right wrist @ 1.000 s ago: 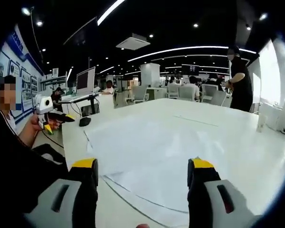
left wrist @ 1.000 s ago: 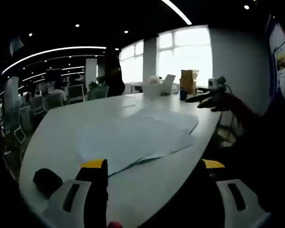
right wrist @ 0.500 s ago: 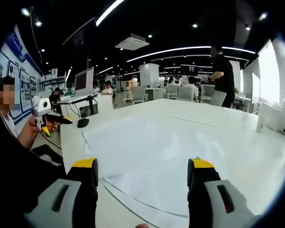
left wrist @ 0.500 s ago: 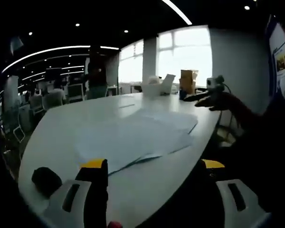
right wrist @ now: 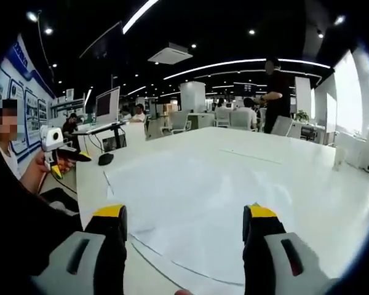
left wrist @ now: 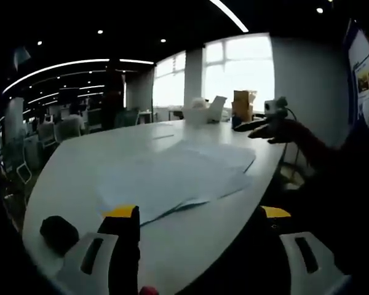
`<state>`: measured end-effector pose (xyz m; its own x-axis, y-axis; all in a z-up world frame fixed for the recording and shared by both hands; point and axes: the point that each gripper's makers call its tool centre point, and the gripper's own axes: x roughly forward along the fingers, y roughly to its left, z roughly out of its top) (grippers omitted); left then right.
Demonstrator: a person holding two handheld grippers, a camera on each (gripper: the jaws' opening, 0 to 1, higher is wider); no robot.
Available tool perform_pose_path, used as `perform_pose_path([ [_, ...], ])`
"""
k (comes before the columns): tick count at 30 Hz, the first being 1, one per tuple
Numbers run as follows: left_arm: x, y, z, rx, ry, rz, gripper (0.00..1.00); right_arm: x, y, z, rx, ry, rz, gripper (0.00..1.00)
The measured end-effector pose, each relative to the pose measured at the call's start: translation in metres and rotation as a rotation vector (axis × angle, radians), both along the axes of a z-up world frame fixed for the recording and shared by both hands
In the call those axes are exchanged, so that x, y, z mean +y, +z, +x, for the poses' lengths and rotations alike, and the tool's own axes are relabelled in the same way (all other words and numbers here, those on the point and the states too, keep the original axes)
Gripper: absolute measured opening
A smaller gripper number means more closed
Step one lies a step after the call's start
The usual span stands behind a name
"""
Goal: Organize the stack of printing papers by aligning and flattening the scattered papers on the table
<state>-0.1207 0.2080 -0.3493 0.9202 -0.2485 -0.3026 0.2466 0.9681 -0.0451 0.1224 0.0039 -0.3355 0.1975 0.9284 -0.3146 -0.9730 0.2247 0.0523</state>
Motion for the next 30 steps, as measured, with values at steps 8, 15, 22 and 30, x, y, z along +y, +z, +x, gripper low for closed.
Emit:
perform_pose_path([
  [8,-0.002,-0.001,0.0,0.003,-0.003,-0.001,0.81,0.0,-0.002,0.006,0.008,-0.01,0.002,0.72],
  [15,-0.002,-0.001,0.0,0.005,-0.004,0.001,0.81,0.003,-0.001,0.008,0.009,-0.011,0.013,0.72],
  [22,-0.001,-0.002,0.0,0.008,-0.003,0.0,0.81,0.004,-0.002,0.009,0.012,-0.015,0.013,0.72],
  [30,-0.001,-0.002,0.0,0.01,-0.005,-0.001,0.81,0.005,-0.005,0.013,0.016,-0.022,0.003,0.72],
])
